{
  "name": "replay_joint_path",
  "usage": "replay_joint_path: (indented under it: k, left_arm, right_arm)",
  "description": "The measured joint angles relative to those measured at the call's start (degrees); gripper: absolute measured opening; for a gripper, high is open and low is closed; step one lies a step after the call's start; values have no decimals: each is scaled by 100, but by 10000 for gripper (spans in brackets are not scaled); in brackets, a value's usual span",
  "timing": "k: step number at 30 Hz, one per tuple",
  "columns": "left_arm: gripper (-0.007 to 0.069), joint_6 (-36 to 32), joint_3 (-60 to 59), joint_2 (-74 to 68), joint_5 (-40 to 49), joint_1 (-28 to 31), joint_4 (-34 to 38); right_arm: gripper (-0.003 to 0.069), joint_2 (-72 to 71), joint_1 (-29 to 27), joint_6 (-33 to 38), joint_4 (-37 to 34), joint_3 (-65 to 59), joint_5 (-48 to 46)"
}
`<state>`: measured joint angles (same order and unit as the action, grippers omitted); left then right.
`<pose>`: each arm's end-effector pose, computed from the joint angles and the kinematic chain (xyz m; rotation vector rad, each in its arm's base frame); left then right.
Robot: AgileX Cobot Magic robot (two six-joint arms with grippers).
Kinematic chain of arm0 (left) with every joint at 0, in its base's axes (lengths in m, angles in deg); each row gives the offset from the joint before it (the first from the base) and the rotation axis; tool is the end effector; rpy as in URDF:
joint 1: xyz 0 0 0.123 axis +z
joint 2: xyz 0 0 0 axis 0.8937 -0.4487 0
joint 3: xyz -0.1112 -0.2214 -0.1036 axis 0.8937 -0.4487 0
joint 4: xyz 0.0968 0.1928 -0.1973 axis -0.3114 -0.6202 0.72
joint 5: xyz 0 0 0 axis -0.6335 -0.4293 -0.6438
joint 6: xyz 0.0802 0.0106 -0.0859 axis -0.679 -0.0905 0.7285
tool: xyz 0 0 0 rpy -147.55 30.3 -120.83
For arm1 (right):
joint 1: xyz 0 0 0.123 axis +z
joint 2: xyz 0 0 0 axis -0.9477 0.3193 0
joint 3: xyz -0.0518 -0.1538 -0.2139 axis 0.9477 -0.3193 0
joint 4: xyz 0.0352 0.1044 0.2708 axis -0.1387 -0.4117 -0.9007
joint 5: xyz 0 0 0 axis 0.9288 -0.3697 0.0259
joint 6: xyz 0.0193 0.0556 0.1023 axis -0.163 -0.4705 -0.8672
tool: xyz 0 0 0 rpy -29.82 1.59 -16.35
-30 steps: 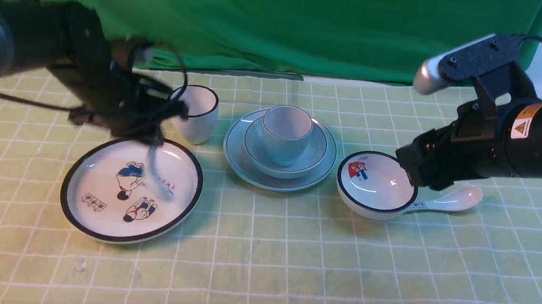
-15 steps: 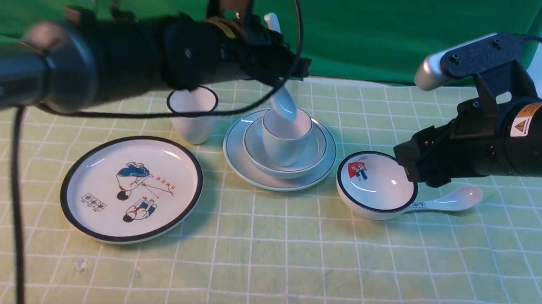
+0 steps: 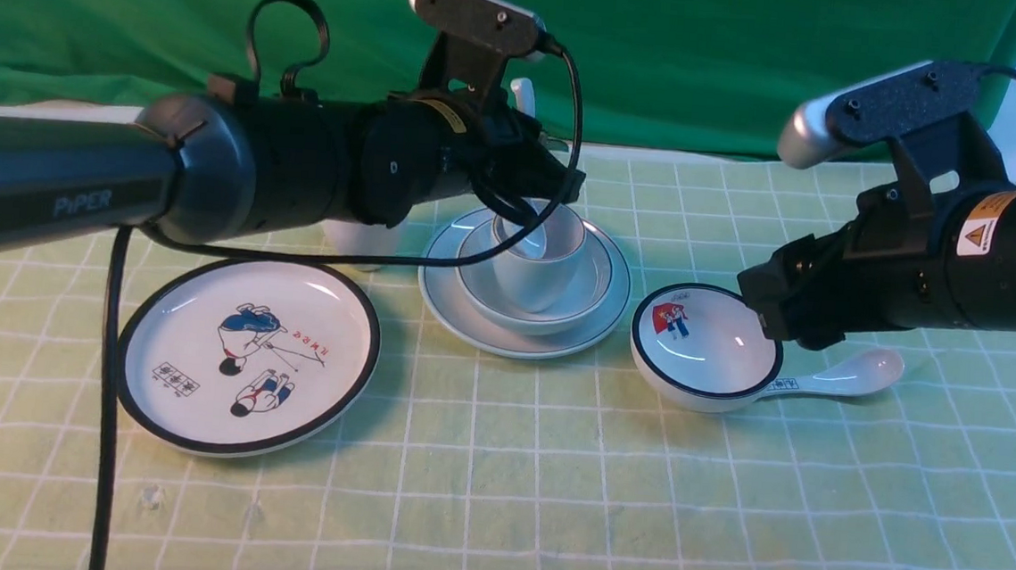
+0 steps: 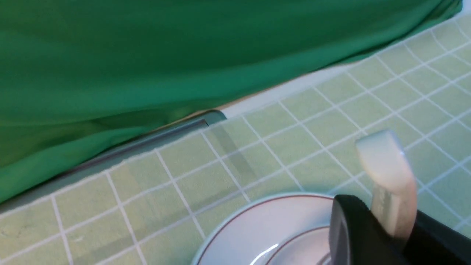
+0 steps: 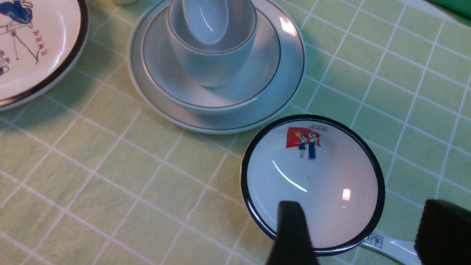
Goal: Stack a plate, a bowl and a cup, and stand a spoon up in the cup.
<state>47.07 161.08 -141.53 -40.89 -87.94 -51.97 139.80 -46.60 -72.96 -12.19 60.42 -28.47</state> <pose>0.4619 -0.2095 0.1976 0.4848 1.9246 -0.2146 0.3154 0.1562 0.2461 -0.6260 2.3298 0.2713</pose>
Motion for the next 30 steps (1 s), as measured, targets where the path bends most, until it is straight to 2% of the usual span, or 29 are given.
replay_joint_path:
  k: [4,8,10,12,14,17,18,19,20,23,27,30]
  left_arm:
    - [163,5,0,7,118,0,0]
    - [297,24,0,238,727,0,0]
    - [344,71,0,582,1329,0,0]
    - [352,82,0,875,1691,0,-37]
    - [335,82,0,1409,2068,0,-140]
    - [188,82,0,2751,2827,0,-222]
    - [188,82,0,2823,2827,0,-222]
    - [123,88,0,3324,3058,0,-258]
    - [81,88,0,3663,3226,0,-284]
    - [20,88,0,4481,3785,0,-345]
    - [5,164,-329,5353,4287,0,-406]
    - [5,240,-929,6020,4339,0,-467]
  right_arm:
    - [475,0,0,131,0,0,-110]
    - [475,-55,0,154,14,0,-271]
    - [468,-198,0,159,120,0,-380]
    - [444,-354,0,160,188,0,-446]
    - [375,-603,0,165,248,44,-536]
    - [142,-1224,0,165,314,122,-691]
    - [142,-1224,0,165,314,122,-691]
    - [76,-1481,0,168,335,126,-768]
    - [52,-1677,0,184,366,126,-841]
    - [28,-2327,0,354,502,101,-1089]
    - [27,-3117,0,445,745,-235,-991]
    - [27,-3866,0,452,877,-911,-474]
